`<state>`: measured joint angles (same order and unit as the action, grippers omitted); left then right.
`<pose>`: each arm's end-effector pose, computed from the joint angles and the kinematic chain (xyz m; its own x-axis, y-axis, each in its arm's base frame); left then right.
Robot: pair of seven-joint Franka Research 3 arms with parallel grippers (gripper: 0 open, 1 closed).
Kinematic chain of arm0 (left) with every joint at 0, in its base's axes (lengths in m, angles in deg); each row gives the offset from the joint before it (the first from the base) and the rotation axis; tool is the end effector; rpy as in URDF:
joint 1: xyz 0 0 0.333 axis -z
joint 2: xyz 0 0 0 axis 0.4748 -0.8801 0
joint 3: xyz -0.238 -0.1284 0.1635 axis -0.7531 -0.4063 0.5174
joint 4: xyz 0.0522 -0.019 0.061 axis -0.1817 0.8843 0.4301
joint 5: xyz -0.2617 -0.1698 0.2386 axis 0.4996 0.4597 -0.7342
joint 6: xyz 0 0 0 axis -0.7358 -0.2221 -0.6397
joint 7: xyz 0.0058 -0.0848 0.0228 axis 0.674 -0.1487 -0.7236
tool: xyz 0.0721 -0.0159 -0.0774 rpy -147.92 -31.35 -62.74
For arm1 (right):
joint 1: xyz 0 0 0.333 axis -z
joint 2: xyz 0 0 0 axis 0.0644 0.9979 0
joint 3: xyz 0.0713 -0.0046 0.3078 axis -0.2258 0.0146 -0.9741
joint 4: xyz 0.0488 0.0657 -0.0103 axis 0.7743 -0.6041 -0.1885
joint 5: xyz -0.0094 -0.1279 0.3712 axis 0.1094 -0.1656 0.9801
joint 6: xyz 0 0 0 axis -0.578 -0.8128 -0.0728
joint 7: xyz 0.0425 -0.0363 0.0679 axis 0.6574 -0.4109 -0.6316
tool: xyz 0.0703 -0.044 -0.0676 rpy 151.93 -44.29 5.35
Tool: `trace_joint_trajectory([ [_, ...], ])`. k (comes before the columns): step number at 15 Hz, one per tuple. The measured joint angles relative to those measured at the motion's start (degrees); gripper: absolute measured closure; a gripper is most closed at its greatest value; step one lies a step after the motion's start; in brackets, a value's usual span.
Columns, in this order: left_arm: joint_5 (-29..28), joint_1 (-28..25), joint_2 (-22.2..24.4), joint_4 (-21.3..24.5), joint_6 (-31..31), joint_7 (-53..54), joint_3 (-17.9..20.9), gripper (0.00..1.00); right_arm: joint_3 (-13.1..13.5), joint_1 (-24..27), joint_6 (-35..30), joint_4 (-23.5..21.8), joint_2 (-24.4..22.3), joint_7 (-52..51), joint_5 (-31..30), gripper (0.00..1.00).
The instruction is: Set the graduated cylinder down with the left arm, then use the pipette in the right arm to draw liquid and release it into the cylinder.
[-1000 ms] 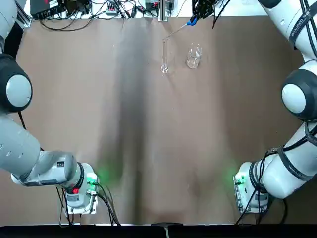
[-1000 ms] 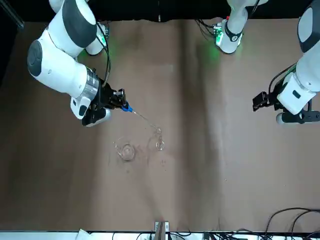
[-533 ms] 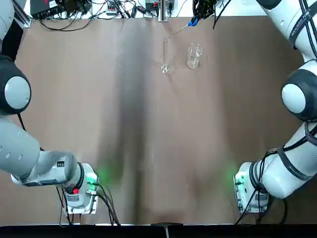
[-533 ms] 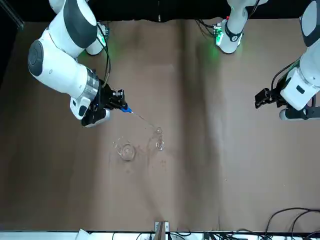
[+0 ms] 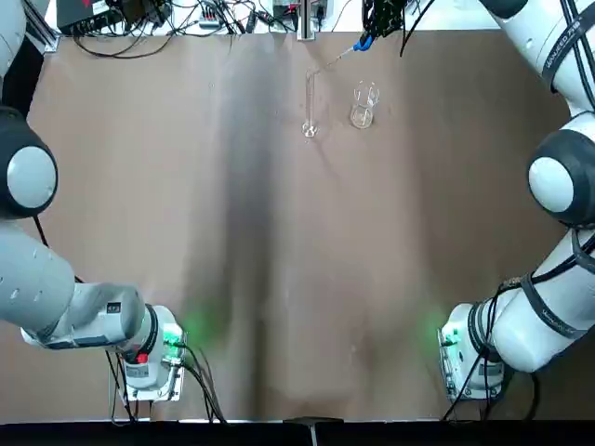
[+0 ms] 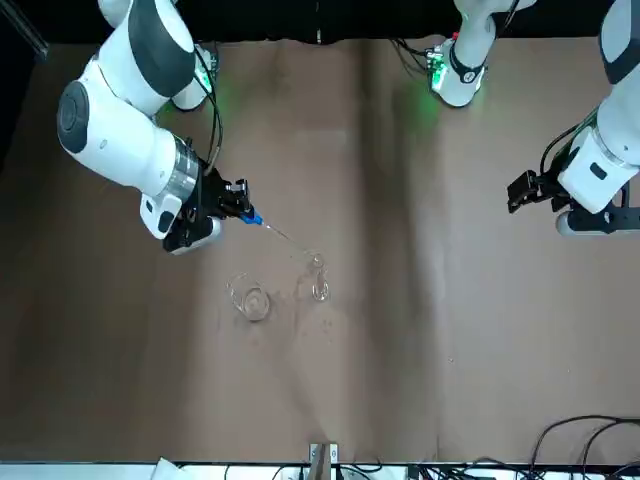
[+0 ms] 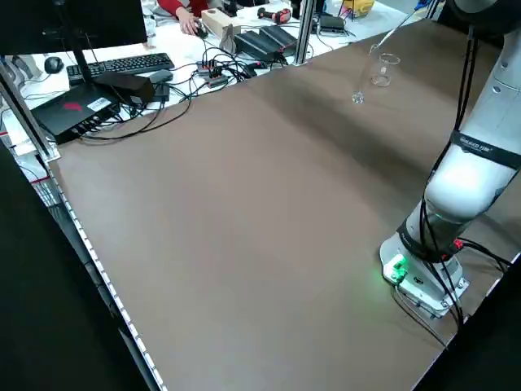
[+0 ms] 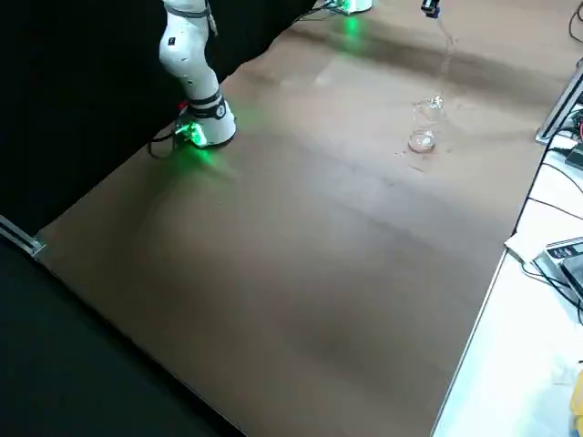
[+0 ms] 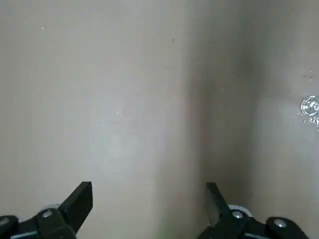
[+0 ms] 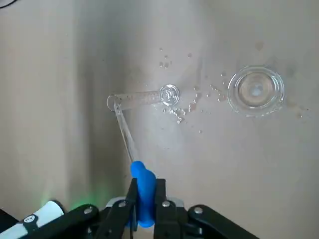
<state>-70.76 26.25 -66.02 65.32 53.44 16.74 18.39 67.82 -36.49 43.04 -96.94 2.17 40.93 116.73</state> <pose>0.5852 -0.0911 0.5976 0.9996 0.0088 -0.0280 0.0092 -0.9999 0.0118 0.5846 0.2889 0.5319 0.9937 0.1038 -0.0423 0.0743 -0.8927 -0.4445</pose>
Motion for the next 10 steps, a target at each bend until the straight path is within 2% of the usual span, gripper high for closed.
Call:
trace_joint_trajectory([
  [10, 0.0, 0.1, 0.0, 0.0, -0.1, 0.0, 0.0, 0.0, 0.0, 0.0, -0.1, 0.0, 0.0, 0.0, -0.1, 0.86],
])
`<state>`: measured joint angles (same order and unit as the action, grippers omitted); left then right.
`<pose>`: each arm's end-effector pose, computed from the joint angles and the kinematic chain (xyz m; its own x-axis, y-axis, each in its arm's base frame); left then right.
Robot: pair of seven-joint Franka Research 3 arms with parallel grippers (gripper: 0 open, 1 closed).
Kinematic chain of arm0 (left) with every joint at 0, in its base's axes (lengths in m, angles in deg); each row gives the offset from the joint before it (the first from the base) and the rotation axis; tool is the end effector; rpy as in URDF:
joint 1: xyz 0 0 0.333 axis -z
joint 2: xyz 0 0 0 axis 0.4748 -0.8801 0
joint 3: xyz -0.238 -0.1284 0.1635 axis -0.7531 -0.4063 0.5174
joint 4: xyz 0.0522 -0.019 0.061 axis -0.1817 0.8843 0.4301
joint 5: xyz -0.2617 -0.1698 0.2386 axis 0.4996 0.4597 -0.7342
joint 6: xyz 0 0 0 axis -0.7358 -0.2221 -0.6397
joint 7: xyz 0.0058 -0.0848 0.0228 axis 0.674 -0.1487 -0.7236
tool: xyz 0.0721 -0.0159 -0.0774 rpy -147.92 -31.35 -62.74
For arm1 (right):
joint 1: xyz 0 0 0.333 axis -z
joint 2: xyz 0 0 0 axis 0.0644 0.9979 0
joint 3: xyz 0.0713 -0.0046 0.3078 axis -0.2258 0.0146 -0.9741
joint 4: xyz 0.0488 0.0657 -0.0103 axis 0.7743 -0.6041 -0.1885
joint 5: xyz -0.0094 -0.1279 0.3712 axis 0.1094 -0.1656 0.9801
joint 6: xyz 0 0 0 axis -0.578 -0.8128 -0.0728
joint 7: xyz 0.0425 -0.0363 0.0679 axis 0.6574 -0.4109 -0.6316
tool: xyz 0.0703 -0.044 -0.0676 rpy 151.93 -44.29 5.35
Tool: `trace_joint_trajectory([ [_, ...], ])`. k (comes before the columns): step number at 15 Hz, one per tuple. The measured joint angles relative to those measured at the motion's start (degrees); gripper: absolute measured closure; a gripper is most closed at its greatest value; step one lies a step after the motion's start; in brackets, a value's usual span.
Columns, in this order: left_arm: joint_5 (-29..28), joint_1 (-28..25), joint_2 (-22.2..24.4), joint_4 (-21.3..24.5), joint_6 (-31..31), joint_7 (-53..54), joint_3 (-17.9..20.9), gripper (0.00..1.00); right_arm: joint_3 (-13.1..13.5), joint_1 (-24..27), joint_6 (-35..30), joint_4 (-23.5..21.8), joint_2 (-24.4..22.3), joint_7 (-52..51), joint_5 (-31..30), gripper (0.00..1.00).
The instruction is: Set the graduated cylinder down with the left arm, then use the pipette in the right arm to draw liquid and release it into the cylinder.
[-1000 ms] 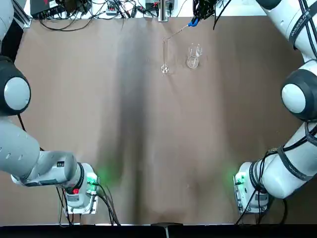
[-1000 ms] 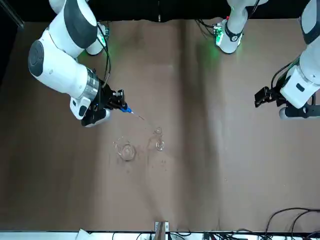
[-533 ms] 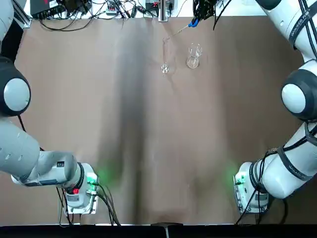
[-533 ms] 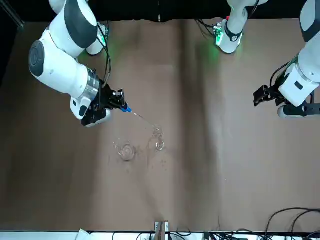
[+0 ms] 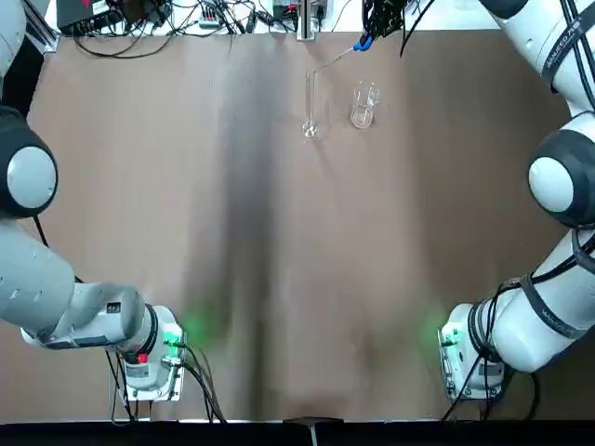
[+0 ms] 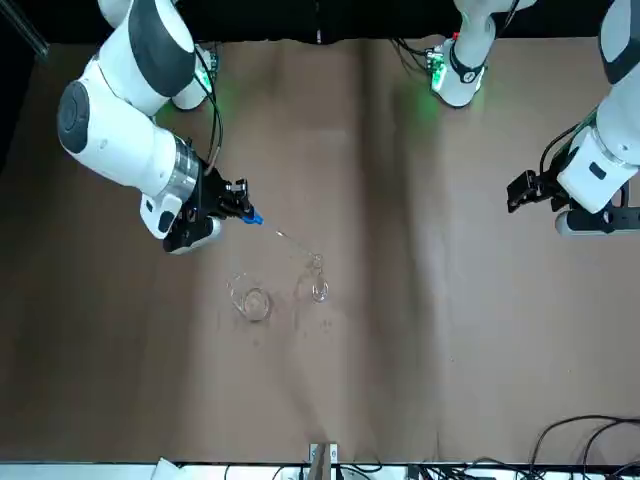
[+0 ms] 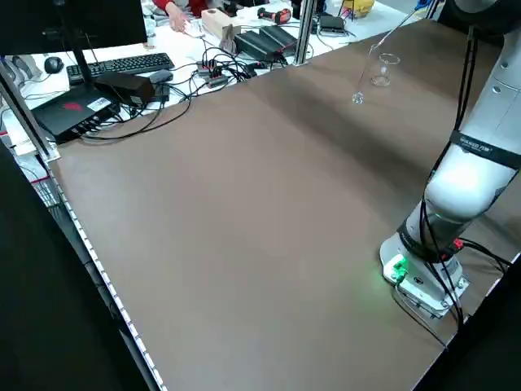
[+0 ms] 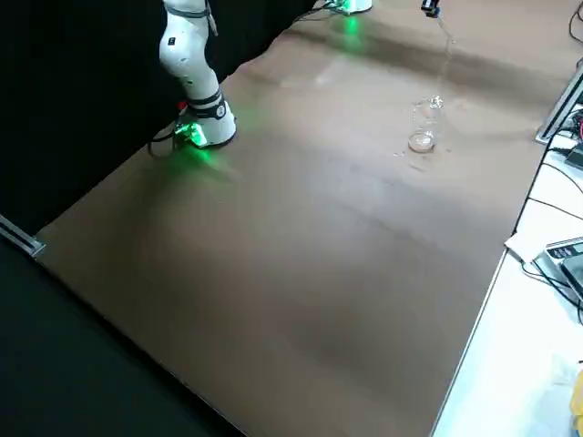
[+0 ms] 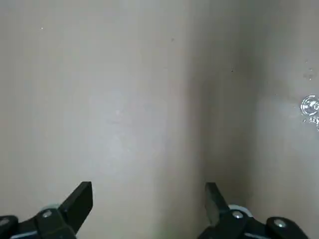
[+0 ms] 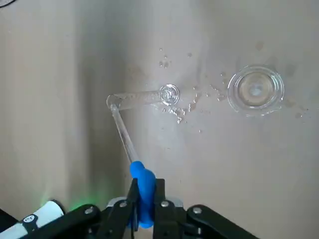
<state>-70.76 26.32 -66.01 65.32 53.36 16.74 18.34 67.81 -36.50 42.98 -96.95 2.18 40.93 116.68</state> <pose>0.5848 -0.0923 0.5976 0.9996 0.0067 -0.0292 0.0071 -0.9999 0.0116 0.5845 0.2891 0.5316 0.9936 0.1048 -0.0434 0.0748 -0.8931 -0.4436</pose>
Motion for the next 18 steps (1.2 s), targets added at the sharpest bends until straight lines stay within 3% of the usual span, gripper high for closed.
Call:
trace_joint_trajectory([
  [18, 0.0, 0.0, 0.0, 0.0, -0.1, 0.0, 0.0, 0.0, -0.1, -0.5, 0.0, -0.1, 0.2, 0.0, -1.3, 0.88],
])
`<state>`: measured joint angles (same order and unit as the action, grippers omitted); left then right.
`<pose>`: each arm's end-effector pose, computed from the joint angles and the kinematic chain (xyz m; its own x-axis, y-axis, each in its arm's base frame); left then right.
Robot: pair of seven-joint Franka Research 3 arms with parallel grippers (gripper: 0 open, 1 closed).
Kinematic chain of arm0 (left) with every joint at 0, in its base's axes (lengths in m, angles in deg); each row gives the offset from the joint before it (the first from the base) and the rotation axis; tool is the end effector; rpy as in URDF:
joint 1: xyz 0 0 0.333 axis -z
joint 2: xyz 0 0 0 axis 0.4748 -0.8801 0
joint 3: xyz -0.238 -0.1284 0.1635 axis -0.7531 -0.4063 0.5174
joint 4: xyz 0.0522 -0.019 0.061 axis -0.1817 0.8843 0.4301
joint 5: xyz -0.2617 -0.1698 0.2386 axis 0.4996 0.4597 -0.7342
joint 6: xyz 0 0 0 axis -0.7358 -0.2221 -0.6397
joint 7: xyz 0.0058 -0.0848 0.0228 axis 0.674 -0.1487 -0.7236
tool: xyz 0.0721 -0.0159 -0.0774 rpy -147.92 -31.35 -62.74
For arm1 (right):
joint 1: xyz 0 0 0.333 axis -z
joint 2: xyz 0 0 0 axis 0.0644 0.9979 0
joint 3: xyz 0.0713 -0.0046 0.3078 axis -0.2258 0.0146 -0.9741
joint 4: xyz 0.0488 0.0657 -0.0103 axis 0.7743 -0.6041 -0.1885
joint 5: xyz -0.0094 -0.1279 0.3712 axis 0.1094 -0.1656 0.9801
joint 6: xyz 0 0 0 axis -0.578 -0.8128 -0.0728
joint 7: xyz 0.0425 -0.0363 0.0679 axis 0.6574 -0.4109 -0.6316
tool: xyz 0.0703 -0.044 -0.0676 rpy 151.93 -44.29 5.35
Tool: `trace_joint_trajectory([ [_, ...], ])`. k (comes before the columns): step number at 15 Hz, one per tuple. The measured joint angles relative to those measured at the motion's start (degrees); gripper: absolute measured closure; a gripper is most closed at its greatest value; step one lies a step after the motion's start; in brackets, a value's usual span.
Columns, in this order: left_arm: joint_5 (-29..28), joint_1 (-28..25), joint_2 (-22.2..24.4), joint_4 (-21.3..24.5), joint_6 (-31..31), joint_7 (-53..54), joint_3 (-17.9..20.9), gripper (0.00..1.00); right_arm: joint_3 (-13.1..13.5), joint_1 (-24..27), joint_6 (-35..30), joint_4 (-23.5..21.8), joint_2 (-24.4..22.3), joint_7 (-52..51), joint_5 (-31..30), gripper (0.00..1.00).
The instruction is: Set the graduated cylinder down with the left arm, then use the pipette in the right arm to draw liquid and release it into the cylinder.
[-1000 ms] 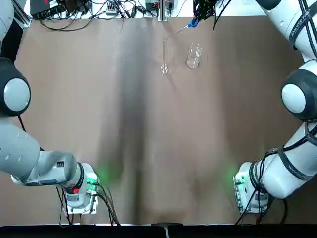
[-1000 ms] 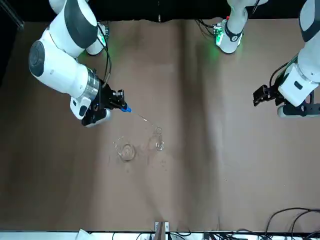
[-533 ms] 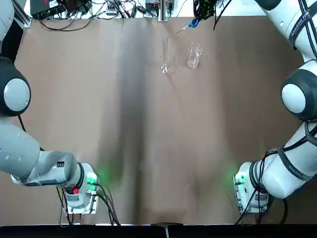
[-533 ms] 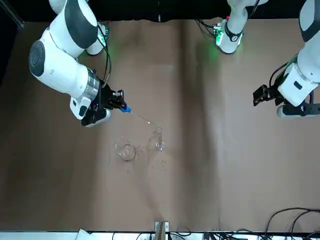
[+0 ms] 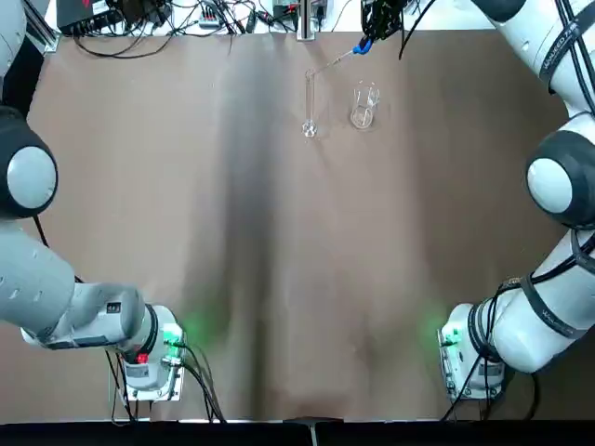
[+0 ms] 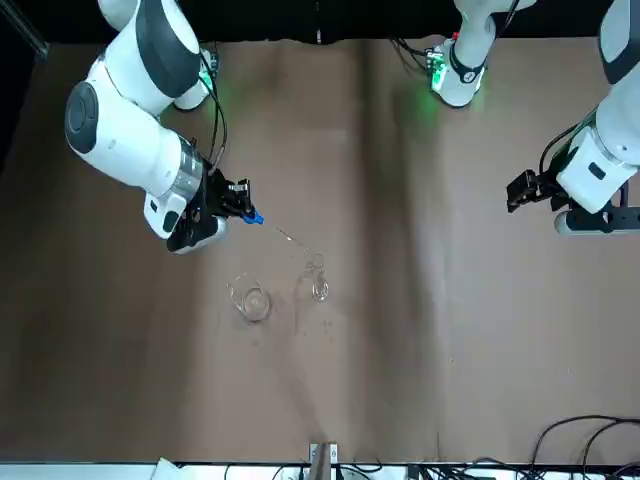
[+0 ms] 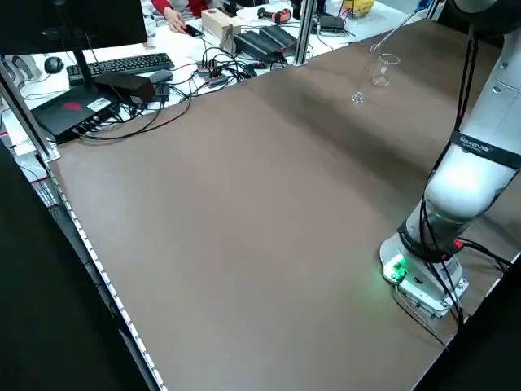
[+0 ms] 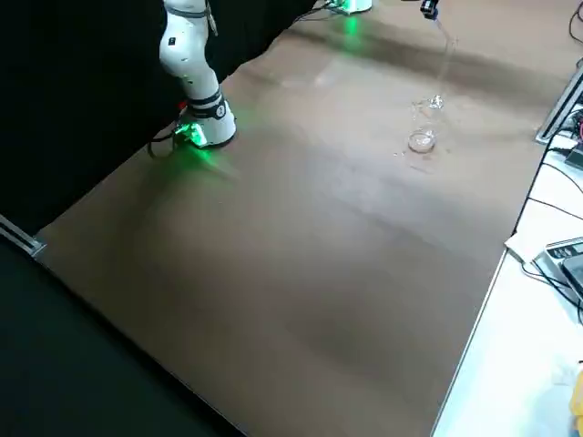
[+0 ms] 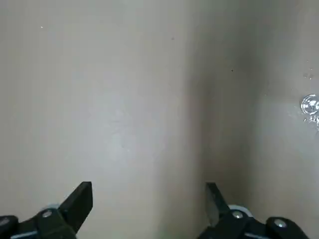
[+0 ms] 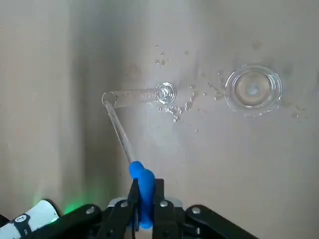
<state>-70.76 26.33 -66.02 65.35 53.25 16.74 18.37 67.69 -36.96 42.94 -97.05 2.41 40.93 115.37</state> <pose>0.5846 -0.0921 0.5971 0.9995 0.0071 -0.0318 0.0074 -0.9999 0.0111 0.5825 0.2936 0.5272 0.9920 0.1183 -0.0437 0.0890 -0.9021 -0.4223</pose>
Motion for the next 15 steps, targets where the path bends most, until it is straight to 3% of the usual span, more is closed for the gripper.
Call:
trace_joint_trajectory([
  [15, 0.0, -0.1, 0.0, 0.0, 0.0, 0.0, 0.3, 0.0, 1.0, 0.3, -2.7, 0.0, 0.0, 0.0, -0.2, 0.92],
])
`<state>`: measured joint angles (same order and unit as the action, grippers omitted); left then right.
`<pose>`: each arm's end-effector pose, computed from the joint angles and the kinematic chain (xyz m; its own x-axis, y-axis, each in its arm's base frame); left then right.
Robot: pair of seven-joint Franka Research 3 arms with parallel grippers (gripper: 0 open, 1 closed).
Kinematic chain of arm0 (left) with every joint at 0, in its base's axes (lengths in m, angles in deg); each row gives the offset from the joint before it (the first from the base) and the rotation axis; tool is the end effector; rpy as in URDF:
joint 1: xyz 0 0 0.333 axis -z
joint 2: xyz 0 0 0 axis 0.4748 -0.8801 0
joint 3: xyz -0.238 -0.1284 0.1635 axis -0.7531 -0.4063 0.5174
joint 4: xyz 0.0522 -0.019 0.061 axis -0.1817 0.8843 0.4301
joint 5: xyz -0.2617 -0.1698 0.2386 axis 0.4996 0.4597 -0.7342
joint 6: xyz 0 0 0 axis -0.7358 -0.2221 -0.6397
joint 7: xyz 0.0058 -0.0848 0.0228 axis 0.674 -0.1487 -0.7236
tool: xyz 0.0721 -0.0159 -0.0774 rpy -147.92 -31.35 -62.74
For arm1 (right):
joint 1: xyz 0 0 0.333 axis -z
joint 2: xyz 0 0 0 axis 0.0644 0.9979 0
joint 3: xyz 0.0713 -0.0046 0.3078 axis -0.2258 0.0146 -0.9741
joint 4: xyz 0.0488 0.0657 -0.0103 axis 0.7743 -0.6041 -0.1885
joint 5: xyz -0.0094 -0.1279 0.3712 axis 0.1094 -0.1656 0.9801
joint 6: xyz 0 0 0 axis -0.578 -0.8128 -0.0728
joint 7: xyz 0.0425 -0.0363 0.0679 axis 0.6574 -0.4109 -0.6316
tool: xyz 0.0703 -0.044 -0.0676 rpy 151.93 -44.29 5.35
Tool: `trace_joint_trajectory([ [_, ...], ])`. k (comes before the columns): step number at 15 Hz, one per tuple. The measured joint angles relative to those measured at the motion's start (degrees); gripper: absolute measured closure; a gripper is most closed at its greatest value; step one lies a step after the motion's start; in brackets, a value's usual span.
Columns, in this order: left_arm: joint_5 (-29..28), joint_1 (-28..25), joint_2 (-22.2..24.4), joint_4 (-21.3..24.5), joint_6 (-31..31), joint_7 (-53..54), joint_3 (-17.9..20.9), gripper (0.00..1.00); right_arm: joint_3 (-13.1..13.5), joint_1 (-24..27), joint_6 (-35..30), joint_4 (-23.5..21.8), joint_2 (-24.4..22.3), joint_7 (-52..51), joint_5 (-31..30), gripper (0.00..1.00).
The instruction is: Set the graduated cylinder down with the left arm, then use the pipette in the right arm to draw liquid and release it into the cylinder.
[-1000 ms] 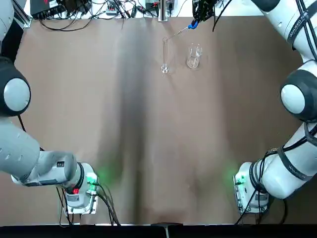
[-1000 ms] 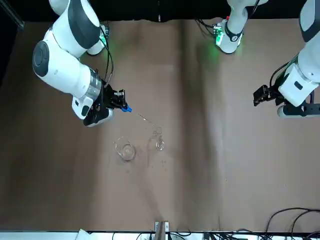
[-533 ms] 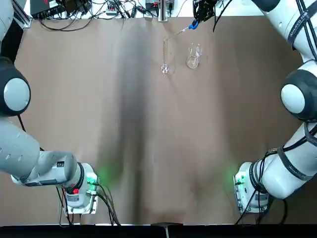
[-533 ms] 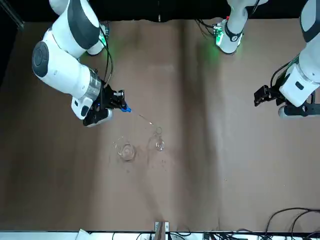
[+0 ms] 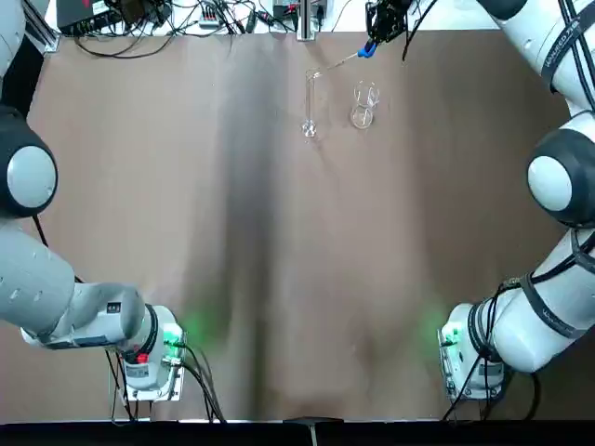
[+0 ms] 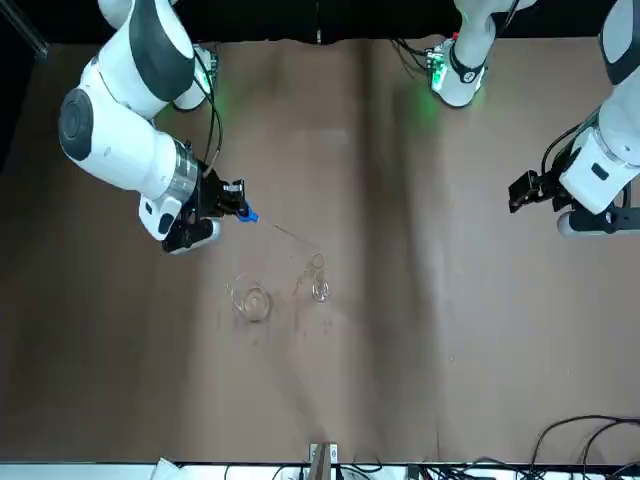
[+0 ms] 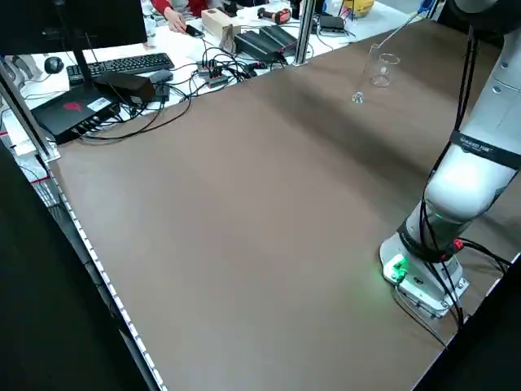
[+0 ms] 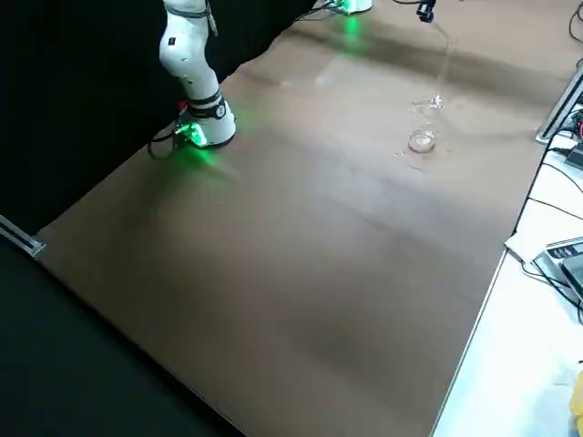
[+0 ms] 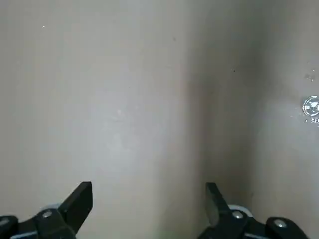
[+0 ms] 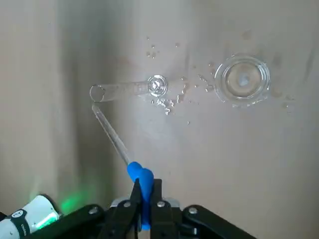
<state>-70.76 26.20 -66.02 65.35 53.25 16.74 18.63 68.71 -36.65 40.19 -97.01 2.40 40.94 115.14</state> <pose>0.5853 -0.0883 0.5970 0.9994 0.0138 -0.0318 0.0142 -0.9998 0.0106 0.5832 0.2813 0.5241 0.9899 0.1154 -0.0827 0.0720 -0.9102 -0.4079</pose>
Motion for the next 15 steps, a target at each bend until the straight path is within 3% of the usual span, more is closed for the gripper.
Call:
trace_joint_trajectory([
  [5, 0.0, 0.0, 0.0, 0.0, 0.0, 0.0, 0.0, 0.0, 0.3, 1.3, -1.7, 0.3, -0.3, 0.0, 0.0, 0.92],
  [15, 0.0, 0.0, 0.0, 0.0, -0.2, 0.0, -0.1, 0.0, 0.7, 9.3, -3.1, 0.6, -0.4, -0.1, -2.1, 0.92],
])
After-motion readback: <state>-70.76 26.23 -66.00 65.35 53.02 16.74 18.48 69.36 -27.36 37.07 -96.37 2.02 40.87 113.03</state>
